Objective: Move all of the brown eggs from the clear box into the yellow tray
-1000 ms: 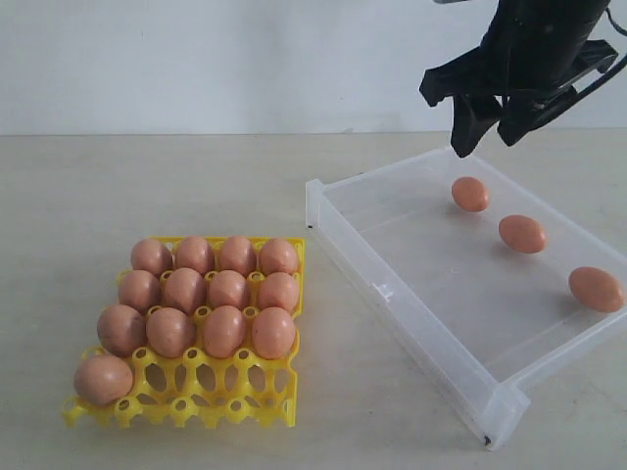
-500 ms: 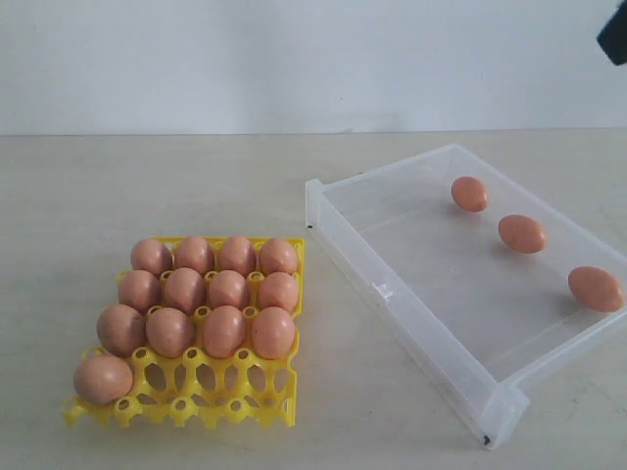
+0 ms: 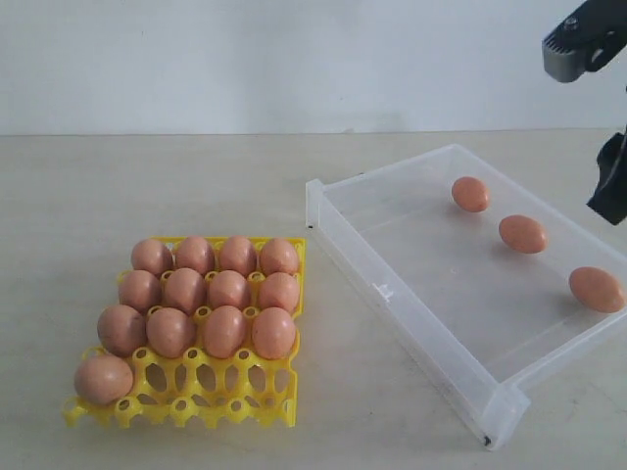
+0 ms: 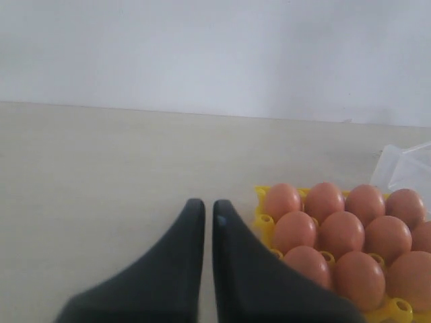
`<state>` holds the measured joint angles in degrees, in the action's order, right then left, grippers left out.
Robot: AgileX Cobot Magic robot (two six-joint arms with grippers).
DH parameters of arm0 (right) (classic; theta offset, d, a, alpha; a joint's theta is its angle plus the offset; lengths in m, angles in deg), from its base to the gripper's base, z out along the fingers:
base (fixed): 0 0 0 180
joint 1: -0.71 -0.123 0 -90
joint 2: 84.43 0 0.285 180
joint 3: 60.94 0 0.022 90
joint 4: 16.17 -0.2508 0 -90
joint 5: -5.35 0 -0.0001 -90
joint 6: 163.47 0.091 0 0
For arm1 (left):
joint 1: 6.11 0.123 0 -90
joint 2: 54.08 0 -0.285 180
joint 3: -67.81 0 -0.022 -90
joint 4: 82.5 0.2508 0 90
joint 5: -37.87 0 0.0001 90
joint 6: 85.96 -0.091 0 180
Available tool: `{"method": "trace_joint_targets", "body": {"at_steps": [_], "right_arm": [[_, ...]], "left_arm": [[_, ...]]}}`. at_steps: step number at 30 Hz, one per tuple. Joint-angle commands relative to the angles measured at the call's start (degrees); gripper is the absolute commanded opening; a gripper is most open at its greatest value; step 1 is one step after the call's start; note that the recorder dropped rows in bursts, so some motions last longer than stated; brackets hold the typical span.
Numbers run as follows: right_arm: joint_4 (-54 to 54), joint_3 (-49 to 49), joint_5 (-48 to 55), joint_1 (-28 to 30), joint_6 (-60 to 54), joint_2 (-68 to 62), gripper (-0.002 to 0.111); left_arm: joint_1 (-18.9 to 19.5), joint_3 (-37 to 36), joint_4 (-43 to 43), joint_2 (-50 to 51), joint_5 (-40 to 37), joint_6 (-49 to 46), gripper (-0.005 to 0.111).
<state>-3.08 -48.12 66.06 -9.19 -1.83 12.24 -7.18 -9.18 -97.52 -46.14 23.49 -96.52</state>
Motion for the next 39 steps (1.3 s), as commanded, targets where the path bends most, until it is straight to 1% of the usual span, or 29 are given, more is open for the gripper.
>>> {"method": "trace_joint_targets", "body": {"at_steps": [1,3,8,11,15,19,24,32,39], "right_arm": [[3.49,0.32,-2.96,0.05,9.64,-5.69,0.047],[3.49,0.32,-1.41,0.05,11.75,-8.73,0.047],[2.76,0.32,6.64,0.05,14.90,-15.62,0.047],[2.90,0.32,5.48,0.05,16.36,-15.36,0.047],[2.86,0.32,8.18,0.05,18.72,-15.22,0.047],[3.75,0.32,8.06,0.05,19.14,-15.22,0.047],[6.48,0.32,-0.53,0.05,19.35,-17.92,0.047],[18.37,0.32,-5.59,0.17,23.96,-28.49,0.047],[21.13,0.32,-9.86,0.17,25.26,-32.45,0.047]], "left_arm": [[-0.22,-0.23,-0.03,-0.15,0.93,0.48,0.004],[-0.51,-0.23,-0.03,-0.15,0.93,0.48,0.004],[-0.52,-0.23,-0.03,-0.15,0.93,0.48,0.004],[-0.52,-0.23,-0.03,-0.15,0.93,0.48,0.004],[-0.52,-0.23,-0.03,-0.15,0.93,0.48,0.004],[-0.52,-0.23,-0.03,-0.15,0.93,0.48,0.004],[-0.79,-0.23,-0.03,-0.15,0.93,0.48,0.004],[-0.79,-0.23,-0.03,-0.15,0.93,0.48,0.004],[-0.79,-0.23,-0.03,-0.15,1.08,0.48,0.004]]}}
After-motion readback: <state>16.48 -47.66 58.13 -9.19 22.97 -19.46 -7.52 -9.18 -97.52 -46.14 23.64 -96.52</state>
